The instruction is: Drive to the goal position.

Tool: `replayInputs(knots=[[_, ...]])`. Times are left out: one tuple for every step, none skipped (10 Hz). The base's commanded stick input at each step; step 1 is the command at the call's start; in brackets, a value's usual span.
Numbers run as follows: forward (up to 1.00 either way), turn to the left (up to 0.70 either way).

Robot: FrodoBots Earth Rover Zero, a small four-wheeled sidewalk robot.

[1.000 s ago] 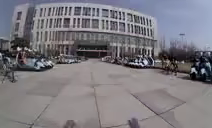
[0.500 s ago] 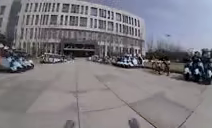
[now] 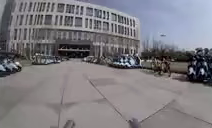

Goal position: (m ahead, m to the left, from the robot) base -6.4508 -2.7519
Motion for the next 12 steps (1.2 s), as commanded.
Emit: replayInputs(knots=[[1.0,0.0],[1.0,0.0],[1.0,0.0],[1.0,0.0],[1.0,0.0],[1.0,0.0],[1.0,0.0],[1.0,0.0],[1.0,0.0],[1.0,0.0],[1.0,0.0],[1.0,0.0]])
